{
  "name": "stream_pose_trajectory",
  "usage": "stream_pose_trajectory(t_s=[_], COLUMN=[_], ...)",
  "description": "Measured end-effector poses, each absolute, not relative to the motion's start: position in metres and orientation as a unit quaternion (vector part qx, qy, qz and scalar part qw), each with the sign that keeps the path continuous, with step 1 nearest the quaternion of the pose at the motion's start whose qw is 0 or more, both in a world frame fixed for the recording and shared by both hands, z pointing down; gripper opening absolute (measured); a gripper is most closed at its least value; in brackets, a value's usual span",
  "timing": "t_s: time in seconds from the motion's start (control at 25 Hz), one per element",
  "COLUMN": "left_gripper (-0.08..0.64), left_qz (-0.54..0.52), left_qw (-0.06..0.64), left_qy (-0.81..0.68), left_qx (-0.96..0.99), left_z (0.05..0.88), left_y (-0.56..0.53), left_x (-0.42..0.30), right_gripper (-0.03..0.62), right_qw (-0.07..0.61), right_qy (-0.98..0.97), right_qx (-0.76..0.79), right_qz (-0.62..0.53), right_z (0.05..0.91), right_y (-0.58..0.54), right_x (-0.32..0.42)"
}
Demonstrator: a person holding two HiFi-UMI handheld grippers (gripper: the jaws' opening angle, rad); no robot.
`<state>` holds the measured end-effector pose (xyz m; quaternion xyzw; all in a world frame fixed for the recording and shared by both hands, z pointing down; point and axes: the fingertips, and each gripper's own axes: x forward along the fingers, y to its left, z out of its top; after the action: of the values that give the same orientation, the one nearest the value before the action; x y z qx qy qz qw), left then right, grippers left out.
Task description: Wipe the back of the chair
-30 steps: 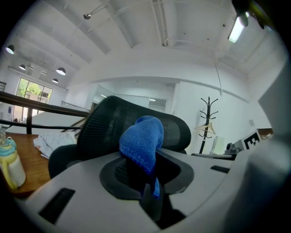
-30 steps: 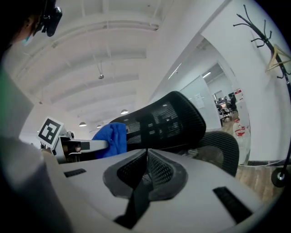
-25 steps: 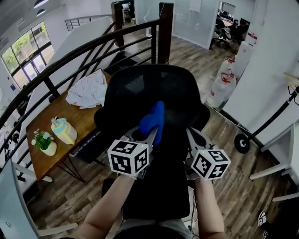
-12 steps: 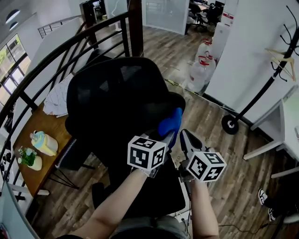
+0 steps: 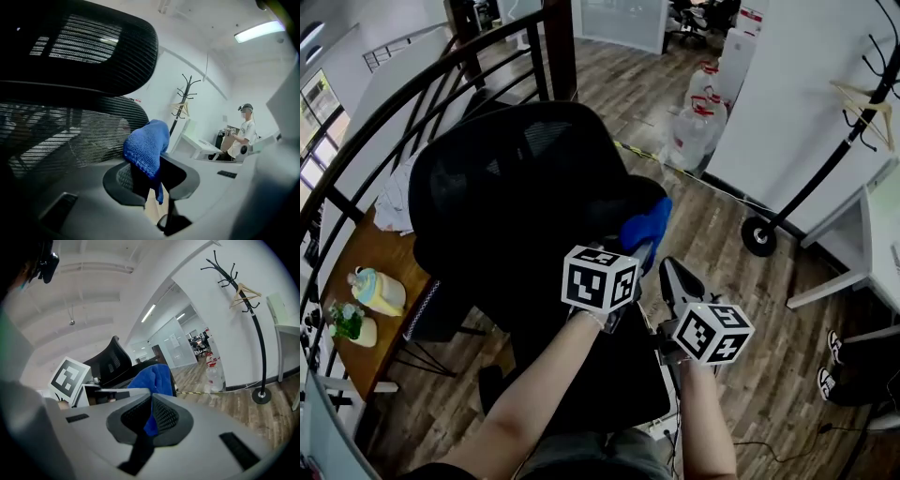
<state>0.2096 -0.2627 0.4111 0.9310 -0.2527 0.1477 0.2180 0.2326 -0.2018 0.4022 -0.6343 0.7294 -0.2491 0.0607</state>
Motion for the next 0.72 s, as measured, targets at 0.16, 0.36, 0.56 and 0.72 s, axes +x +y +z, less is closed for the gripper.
stream_pose_trajectory(t_s=[0.16,0.36,0.56,0.72], left_gripper=[0.086,0.086,0.086,0.086], left_qz=[0.141,0.137,0.132,0.125], left_qw=[0.221,0.225,0.233,0.237], left_qy=[-0.272,-0.294,-0.316,-0.333], left_qx=[0.926,0.919,0.910,0.904], left_z=[0.413,0.413,0.415,0.414], left_y=[-0.276,-0.282,-0.285,-0.290], left_x=[0.198,0.186,0.165,0.144], right_gripper=[0.029,0.029,0.029,0.029], right_qw=[0.057,0.052,0.036,0.032], right_qy=[0.735,0.744,0.756,0.767], right_qx=[-0.625,-0.614,-0.598,-0.583], right_qz=[-0.257,-0.257,-0.264,-0.267], right_z=[0.409,0.409,0.415,0.415], right_y=[-0.209,-0.215,-0.221,-0.228], right_x=[0.222,0.213,0.196,0.179])
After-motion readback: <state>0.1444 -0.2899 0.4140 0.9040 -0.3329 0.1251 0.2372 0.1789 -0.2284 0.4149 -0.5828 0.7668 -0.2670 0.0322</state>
